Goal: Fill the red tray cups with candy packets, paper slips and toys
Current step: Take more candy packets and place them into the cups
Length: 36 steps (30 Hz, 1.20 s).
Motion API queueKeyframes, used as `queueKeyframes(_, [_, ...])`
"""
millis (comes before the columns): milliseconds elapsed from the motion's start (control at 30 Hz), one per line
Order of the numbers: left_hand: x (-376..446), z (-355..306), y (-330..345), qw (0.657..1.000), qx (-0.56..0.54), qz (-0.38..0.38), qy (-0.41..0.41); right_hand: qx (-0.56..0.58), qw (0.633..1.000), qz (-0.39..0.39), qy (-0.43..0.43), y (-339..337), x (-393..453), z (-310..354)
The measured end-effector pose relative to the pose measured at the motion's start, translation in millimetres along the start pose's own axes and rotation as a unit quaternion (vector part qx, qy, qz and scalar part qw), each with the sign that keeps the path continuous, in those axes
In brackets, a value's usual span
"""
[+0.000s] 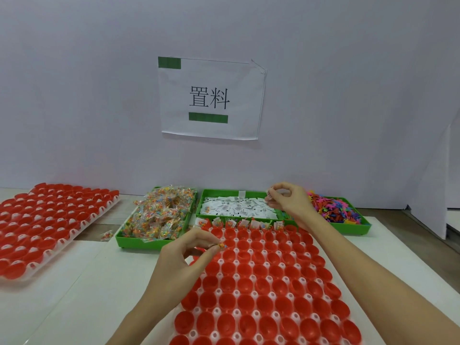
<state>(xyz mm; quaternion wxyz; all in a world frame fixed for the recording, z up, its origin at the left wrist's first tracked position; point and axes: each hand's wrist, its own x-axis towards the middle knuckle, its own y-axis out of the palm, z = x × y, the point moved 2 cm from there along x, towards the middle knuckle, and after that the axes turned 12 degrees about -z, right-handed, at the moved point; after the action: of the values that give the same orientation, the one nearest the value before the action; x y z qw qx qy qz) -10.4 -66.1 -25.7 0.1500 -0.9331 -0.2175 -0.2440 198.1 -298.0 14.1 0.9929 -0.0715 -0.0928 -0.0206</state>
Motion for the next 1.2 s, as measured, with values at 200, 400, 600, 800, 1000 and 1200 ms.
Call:
queueKeyframes(200, [0, -1, 2, 1.000, 0.005, -0.002, -0.003, -0.009, 0.998, 0.016, 0.053, 1, 7, -10])
queueKeyframes(400, [-1, -5, 1, 1.000, 0.005, -0.001, -0.006, -0.051, 0.997, 0.025, 0.048, 2, 6, -15])
queueKeyframes(600, [-1, -6, 0, 1.000, 0.011, -0.002, -0.004, -0.027, 0.998, 0.037, 0.052, 2, 2, -14])
queueKeyframes(800, [-1, -6, 1, 1.000, -0.009, -0.007, -0.019, -0.065, 0.997, 0.042, -0.003, 1, -24, 7])
queueKeyframes(1000, [-4, -20, 3, 0.996, -0.074, 0.005, -0.059, -0.024, 0.994, 0.084, -0.063, -3, -89, 37])
queueKeyframes(1200, [-9, -32, 8, 0.982, -0.142, 0.013, -0.127, -0.042, 0.989, 0.088, -0.111, 13, -156, 40])
